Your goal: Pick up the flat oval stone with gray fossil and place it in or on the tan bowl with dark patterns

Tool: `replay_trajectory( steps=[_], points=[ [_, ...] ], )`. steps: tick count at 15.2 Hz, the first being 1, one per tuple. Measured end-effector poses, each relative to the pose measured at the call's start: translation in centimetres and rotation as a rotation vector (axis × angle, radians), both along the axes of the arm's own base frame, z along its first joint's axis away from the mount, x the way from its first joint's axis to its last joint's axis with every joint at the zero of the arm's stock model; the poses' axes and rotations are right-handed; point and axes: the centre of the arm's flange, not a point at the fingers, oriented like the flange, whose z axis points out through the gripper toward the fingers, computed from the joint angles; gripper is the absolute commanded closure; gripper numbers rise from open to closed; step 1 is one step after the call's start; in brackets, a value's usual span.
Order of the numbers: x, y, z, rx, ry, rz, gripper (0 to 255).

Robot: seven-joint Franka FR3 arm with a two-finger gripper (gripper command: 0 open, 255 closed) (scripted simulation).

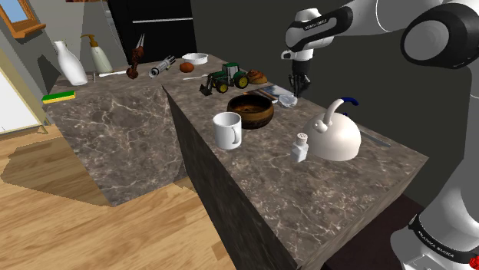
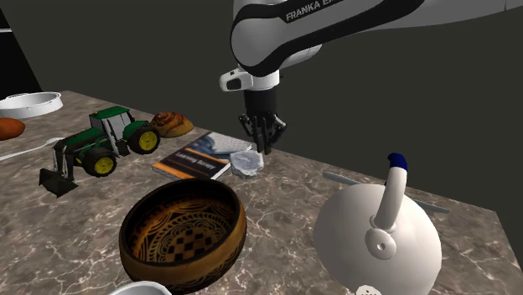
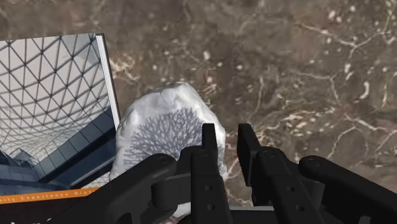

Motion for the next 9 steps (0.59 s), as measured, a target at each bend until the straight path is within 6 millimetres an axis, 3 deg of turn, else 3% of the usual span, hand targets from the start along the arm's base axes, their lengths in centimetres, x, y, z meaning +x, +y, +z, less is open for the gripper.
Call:
replay_trajectory(
  steps=[6, 7, 9],
  points=[
    [0.00, 0.00, 0.00, 0.000, 0.000, 0.000, 255],
    [0.00, 0.00, 0.00, 0.000, 0.000, 0.000, 0],
    [0.38, 0.50, -0.09, 0.000, -0.003, 0.034, 0]
  ],
)
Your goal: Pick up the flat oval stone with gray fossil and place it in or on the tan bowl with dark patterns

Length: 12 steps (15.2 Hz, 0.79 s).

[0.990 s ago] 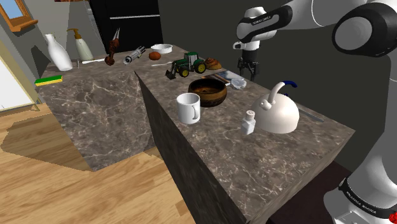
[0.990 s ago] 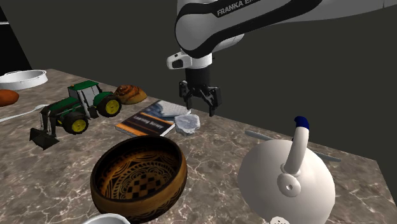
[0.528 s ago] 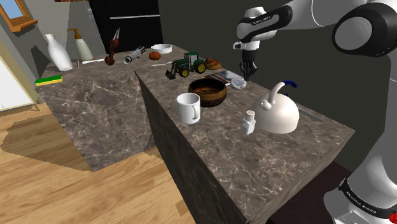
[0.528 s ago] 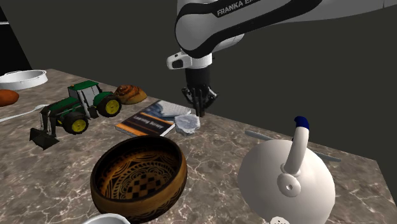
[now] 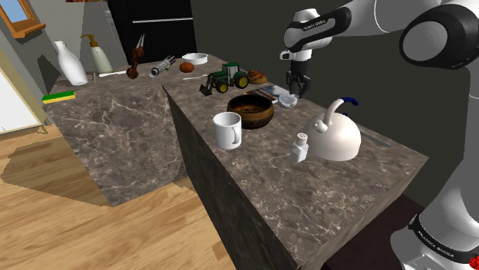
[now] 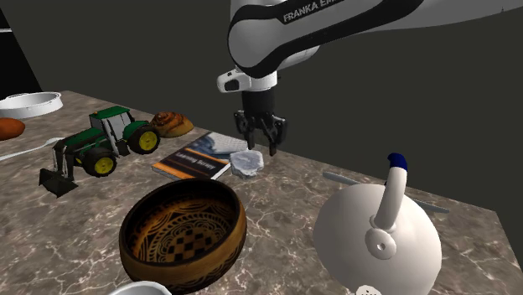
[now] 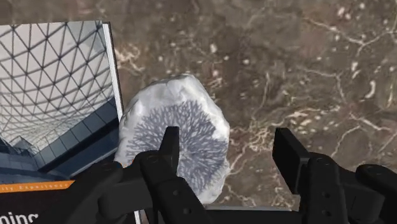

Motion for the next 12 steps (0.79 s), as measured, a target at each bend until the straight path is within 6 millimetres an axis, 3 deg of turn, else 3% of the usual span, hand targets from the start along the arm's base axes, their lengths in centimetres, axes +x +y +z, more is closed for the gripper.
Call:
replay_trajectory(
  steps=[5, 12],
  points=[
    [1.7, 5.4, -1.3, 0.006, -0.019, 0.337, 0],
    [2.3, 6.0, -4.5, 0.008, -0.023, 0.405, 0]
  ],
)
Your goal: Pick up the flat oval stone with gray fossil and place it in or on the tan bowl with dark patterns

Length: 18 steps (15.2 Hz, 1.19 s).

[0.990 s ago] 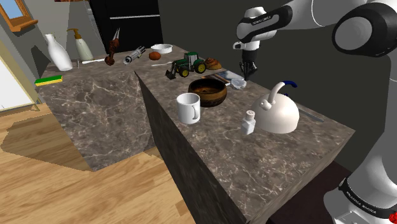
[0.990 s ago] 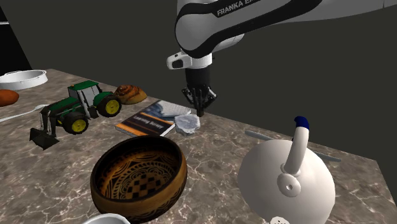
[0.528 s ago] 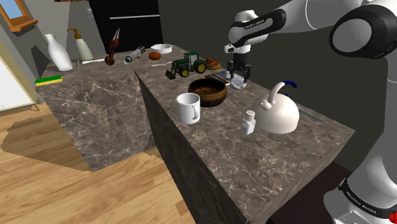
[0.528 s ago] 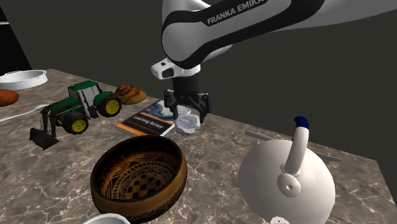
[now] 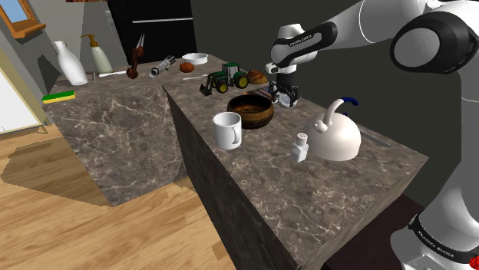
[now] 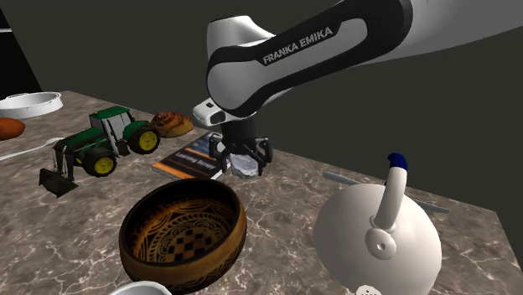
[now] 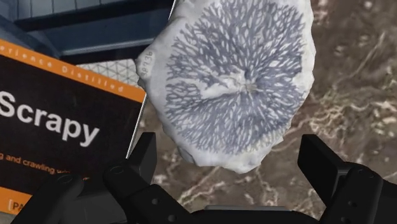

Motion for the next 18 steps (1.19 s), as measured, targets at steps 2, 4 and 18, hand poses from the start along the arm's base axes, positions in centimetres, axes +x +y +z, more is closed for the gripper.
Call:
replay_trajectory(
  steps=[2, 4, 18],
  points=[
    [-0.05, -0.05, -0.62, 0.000, 0.000, 0.000, 0],
    [-0.05, -0.06, -0.79, 0.000, 0.000, 0.001, 0],
    [-0.05, -0.05, -0.84, 0.000, 0.000, 0.001, 255]
  ],
)
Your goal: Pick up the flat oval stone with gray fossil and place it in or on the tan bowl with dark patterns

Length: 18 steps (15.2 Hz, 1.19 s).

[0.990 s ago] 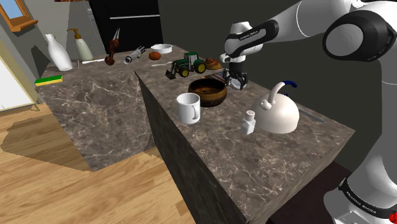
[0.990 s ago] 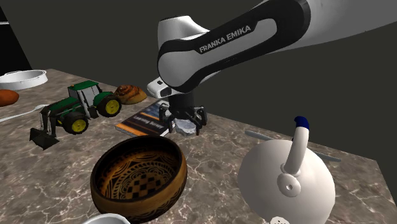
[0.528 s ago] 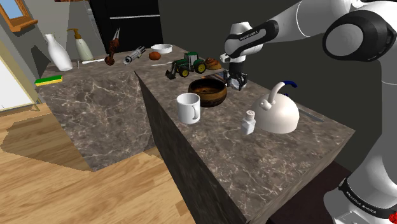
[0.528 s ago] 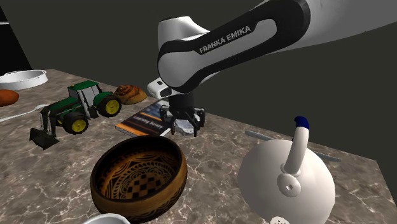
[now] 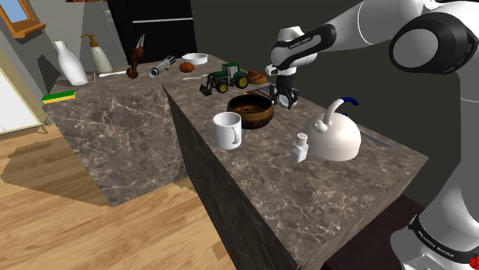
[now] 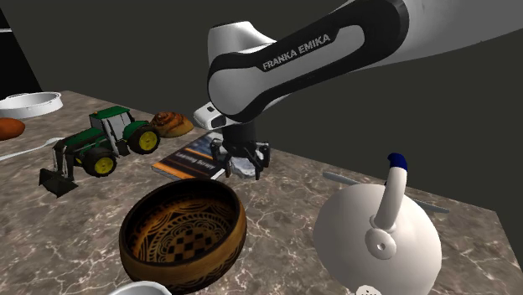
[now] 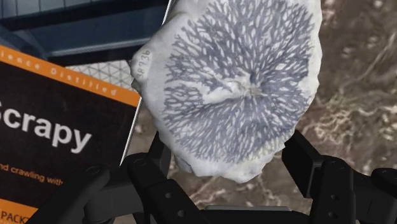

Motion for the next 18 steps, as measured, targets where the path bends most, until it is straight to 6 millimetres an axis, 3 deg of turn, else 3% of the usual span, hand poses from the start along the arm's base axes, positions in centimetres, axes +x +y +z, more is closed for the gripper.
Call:
replay_trajectory(
  steps=[18],
  points=[
    [0.0, 0.0, 8.9, 0.000, 0.000, 0.000, 255]
  ],
)
